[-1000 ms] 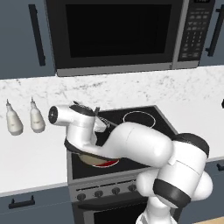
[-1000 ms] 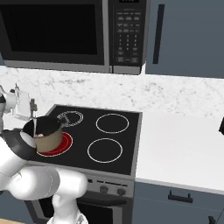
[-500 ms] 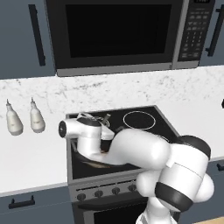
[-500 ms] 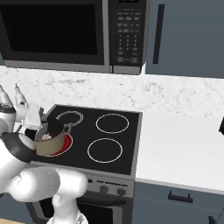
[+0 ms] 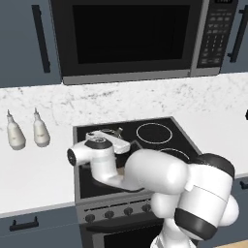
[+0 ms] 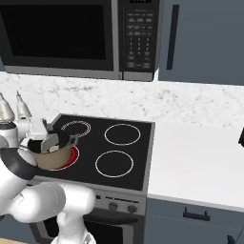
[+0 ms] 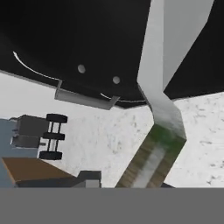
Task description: Put the garlic and potato in the pot. Retrieve the spatula and lightly stir the vegetables in the pot.
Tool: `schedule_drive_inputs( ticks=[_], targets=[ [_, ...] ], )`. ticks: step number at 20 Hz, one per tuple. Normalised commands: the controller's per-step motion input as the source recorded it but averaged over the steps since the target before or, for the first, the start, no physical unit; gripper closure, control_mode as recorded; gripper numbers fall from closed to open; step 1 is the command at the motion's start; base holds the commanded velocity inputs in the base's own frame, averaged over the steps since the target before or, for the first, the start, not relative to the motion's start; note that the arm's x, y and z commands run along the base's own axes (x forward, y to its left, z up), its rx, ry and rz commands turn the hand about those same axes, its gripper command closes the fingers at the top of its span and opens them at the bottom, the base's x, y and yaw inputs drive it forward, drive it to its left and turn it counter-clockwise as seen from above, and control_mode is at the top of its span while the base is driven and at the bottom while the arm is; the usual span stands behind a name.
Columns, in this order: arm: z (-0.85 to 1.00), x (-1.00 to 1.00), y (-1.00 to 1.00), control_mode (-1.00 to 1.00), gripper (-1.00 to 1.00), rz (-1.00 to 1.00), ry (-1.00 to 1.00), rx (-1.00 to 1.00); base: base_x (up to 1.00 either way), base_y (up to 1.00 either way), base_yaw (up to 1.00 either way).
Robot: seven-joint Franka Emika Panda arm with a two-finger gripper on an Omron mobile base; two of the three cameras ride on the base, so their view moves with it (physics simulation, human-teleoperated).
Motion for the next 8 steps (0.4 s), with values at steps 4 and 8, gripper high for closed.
schedule_drive_inputs(
  ticks=[4,8],
  targets=[
    [0.0,0.0,0.0,-1.0,1.0,0.27,0.1,-0.15,0.0,0.0,0.0],
    [0.32,0.0,0.0,-1.0,1.0,0.24,0.11,-0.09,0.0,0.0,0.0]
  ],
)
